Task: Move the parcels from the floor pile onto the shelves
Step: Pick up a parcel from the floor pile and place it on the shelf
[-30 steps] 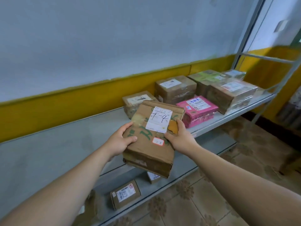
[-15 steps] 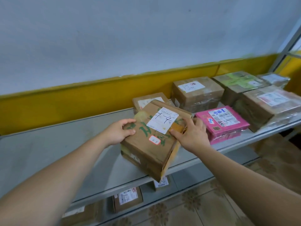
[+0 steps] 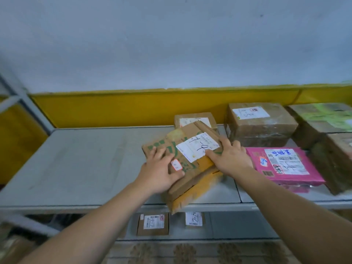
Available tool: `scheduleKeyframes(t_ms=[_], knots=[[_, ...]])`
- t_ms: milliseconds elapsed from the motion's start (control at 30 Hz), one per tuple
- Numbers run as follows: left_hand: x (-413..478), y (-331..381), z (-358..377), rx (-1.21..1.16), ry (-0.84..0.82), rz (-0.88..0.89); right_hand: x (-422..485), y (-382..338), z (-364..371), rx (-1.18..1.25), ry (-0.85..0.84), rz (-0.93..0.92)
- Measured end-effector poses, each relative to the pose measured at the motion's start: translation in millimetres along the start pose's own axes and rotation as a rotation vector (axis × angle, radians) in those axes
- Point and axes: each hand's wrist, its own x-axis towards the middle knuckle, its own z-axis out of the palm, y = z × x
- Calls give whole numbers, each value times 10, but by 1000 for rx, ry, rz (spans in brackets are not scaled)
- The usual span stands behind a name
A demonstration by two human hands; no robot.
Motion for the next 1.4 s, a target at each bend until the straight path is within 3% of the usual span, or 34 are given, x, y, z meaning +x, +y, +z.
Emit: scheduleKeyframes(t_ms=[200, 400, 600, 700, 767, 967, 1167, 1400], knots=[[-135, 53, 46, 120, -118, -32, -119, 159, 32, 208, -24, -99], [-191, -229, -107, 103, -136, -51, -302, 118, 174, 245, -72, -227], [-111, -328, -142, 302, -55, -130, -329, -226, 476, 398, -147, -324], [-38, -475, -110, 351, -17, -146, -257, -281, 596, 581, -198, -265], [-3, -610, -144, 364, -1, -150, -169, -210, 722, 518, -187, -192], [113, -897, -253, 378, 19, -158, 19, -65, 1145, -105, -290, -98], [340, -1107, -346, 377, 41, -159, 23, -181, 1497, -203, -338, 9], [765, -1440, -524, 392, 52, -183, -15, -169, 1720, -265, -234, 2]])
